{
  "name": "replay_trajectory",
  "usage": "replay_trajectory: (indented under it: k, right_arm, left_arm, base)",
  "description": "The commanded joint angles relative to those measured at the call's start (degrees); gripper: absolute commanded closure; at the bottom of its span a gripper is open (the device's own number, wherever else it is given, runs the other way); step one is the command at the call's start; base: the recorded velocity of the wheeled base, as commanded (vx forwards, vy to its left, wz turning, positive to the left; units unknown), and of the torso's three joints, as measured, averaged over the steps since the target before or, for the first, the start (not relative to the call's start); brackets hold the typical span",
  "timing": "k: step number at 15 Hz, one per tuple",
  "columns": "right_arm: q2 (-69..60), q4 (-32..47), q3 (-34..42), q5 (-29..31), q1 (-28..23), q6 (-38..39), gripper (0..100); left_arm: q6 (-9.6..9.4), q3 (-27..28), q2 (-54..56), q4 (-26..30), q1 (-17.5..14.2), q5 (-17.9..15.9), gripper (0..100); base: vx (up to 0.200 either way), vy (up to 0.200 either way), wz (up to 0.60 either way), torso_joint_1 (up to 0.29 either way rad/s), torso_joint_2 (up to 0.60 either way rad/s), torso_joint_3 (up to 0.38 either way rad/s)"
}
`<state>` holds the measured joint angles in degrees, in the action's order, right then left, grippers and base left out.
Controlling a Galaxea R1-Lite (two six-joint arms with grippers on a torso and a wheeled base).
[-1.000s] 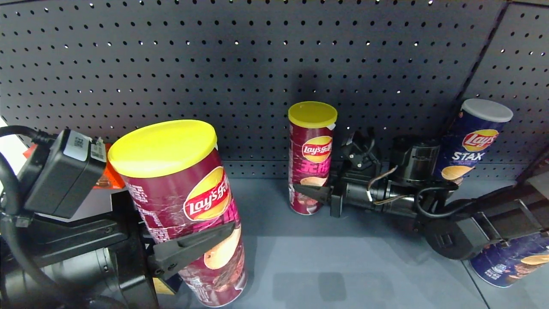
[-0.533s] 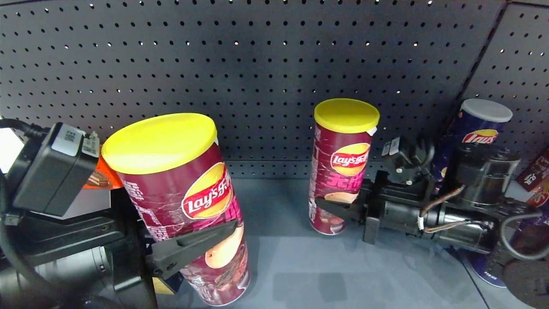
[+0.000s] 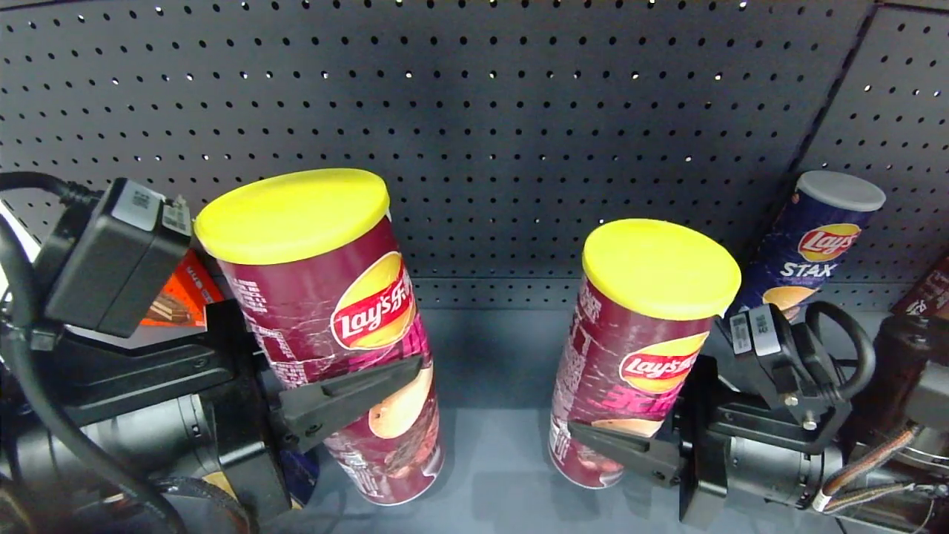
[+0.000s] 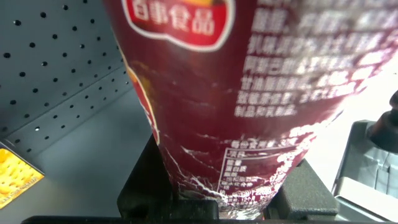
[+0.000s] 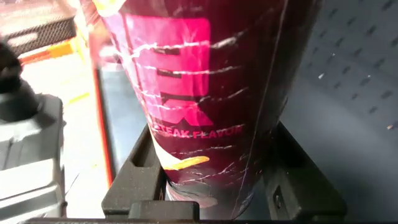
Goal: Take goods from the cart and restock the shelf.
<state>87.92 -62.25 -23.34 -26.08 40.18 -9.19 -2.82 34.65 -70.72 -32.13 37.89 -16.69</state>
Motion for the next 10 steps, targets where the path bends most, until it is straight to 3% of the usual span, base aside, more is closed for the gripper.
replay_trajectory:
  k: [1,10]
  right_arm:
    - [0.3,-0.7,2.2,0.0,0.2,0.1,100]
    - [5.1,-4.6,2.2,2.2,2.7,0.8,100]
  left_arm:
    - [-0.08,0.1,-1.2,-0.1,0.0,0.1,100]
    - [-0.08,-0.2,-1.1,0.0,-0.5,0.6,100]
  base:
    - [0.0,0.0,0.0,0.0,0.0,0.0]
    - [0.0,0.0,0.0,0.0,0.0,0.0]
